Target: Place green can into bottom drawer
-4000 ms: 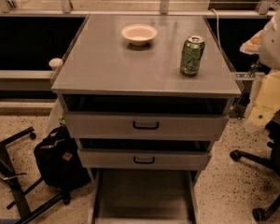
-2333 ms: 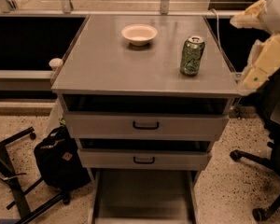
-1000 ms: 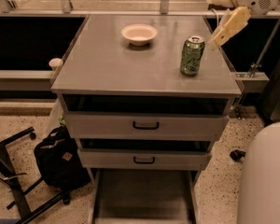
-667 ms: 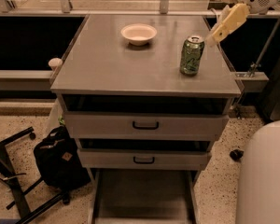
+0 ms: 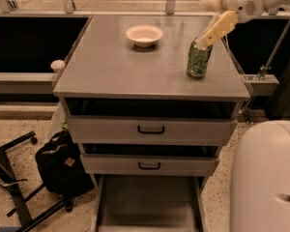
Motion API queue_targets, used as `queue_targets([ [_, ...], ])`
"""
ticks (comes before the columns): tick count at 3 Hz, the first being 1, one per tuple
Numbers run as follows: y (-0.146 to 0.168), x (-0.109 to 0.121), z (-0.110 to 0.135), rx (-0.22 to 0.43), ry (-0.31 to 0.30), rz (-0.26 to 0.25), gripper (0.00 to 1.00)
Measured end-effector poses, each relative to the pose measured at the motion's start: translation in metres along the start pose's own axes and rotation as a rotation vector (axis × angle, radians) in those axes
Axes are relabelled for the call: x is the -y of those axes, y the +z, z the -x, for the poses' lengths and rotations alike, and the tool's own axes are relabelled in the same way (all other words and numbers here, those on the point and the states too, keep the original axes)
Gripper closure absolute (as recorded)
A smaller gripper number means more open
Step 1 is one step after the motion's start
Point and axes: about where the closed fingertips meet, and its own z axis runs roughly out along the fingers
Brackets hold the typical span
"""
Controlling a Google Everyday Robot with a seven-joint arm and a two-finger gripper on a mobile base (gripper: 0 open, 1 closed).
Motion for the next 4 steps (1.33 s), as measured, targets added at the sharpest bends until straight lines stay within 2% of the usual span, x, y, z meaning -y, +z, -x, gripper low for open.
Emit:
queue_targets([
  [1, 0.047, -0.006, -0.026, 0.121, 0.163, 0.158, 0.00],
  [2, 0.064, -0.010, -0.029, 0.186, 0.244, 0.238, 0.00],
  [3, 0.063, -0.010, -0.029, 0.186, 0.244, 0.238, 0.00],
  [4, 0.053, -0.005, 0.011, 0.232, 0.188, 0.195, 0.00],
])
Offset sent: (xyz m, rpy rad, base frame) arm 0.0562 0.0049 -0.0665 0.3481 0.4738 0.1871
